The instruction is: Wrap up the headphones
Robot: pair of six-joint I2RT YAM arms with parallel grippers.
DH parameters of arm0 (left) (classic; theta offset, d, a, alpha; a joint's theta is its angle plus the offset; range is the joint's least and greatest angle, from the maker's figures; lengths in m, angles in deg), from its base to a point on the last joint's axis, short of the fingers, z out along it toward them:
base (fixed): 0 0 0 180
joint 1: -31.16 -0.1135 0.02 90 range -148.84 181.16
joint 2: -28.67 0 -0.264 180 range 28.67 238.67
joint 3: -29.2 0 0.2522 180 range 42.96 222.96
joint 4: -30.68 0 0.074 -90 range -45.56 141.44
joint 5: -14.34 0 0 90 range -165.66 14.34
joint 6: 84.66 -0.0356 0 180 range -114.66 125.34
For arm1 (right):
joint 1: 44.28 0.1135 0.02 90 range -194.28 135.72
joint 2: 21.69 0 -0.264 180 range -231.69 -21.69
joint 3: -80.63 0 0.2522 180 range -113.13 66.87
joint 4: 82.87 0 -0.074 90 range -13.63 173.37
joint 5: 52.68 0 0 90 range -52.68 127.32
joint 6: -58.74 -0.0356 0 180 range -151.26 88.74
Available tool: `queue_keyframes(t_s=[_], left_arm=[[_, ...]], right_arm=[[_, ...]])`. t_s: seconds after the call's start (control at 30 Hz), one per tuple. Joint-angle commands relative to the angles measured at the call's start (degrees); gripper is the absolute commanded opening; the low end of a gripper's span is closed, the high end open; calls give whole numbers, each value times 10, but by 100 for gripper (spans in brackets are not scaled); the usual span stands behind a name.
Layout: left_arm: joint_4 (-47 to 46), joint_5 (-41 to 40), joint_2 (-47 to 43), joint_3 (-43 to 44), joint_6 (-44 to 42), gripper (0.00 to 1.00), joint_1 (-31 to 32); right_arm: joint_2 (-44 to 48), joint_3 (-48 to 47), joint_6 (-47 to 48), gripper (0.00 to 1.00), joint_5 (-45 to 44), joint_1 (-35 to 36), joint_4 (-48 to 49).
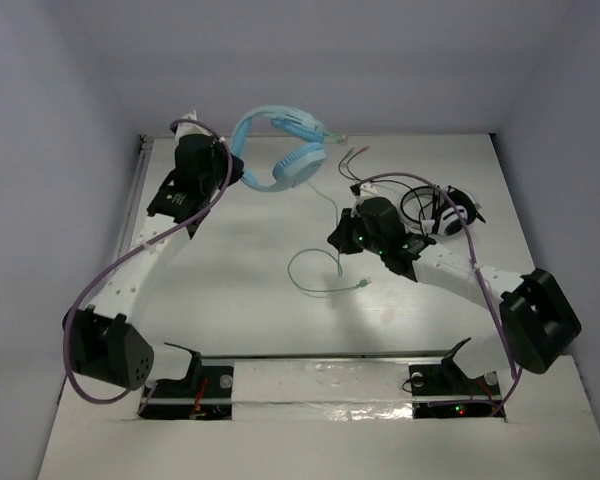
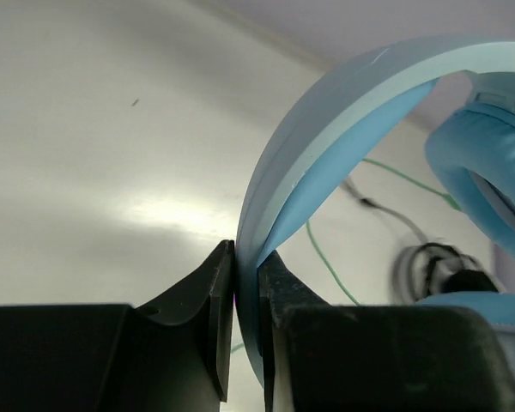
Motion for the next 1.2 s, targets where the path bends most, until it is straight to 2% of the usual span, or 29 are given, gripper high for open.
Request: queue_keyframes(t_s=[0.0, 0.17, 0.3, 0.47, 0.57, 0.67, 0.87, 1.03, 1.17], left_arm=[[-119, -18, 0, -43, 51, 0, -7], [-178, -29, 24, -108, 64, 0, -7], [-183, -50, 28, -133, 43, 0, 13], [-190, -58, 14, -170, 7, 0, 50], [-183, -59, 8, -185, -22, 0, 79], [-166, -44, 10, -185, -44, 0, 97], [-129, -3, -21, -191, -69, 0, 102], [-58, -14, -37, -160, -104, 0, 102], [-6, 5, -15, -118, -151, 0, 114]], right_arm=[[-31, -13, -14, 0, -25, 35, -55], [-72, -87, 6, 0, -7, 149, -112], [-81, -169, 48, 0, -4, 204, -187], [-74, -255, 103, 0, -20, 204, -300], [-58, -299, 128, 0, -16, 204, -334], [-53, -339, 147, 0, -66, 204, -389], [-44, -350, 162, 0, -161, 204, -437], [2, -348, 157, 0, -178, 193, -446], [34, -341, 158, 0, -181, 181, -468]])
